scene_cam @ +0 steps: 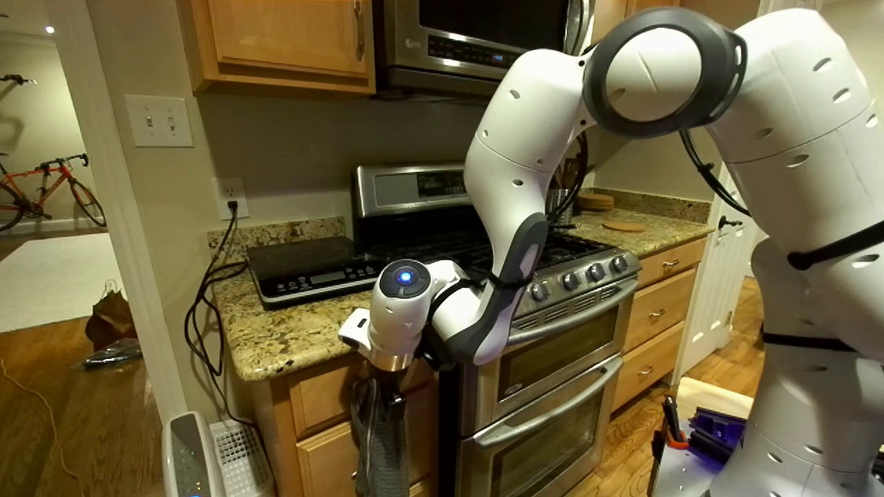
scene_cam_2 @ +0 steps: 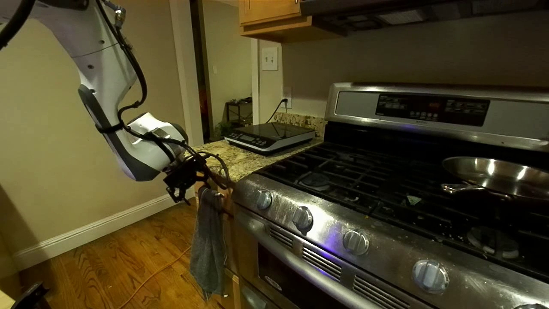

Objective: Open the left first top drawer

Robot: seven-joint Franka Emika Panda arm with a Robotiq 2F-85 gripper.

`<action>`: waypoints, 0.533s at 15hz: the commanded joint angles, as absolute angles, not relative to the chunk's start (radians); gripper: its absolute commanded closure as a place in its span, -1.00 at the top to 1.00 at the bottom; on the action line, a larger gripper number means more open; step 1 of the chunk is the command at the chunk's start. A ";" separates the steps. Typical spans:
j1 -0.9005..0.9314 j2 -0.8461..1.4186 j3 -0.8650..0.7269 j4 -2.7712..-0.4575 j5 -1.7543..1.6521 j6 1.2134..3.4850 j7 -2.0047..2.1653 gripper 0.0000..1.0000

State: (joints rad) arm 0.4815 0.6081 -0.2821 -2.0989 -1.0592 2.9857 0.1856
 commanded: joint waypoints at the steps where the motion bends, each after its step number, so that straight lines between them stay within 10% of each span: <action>1: 0.523 0.627 -0.335 -2.076 -1.101 2.989 0.244 0.97; 8: 0.561 0.628 -0.373 -2.079 -1.106 2.993 0.274 -0.12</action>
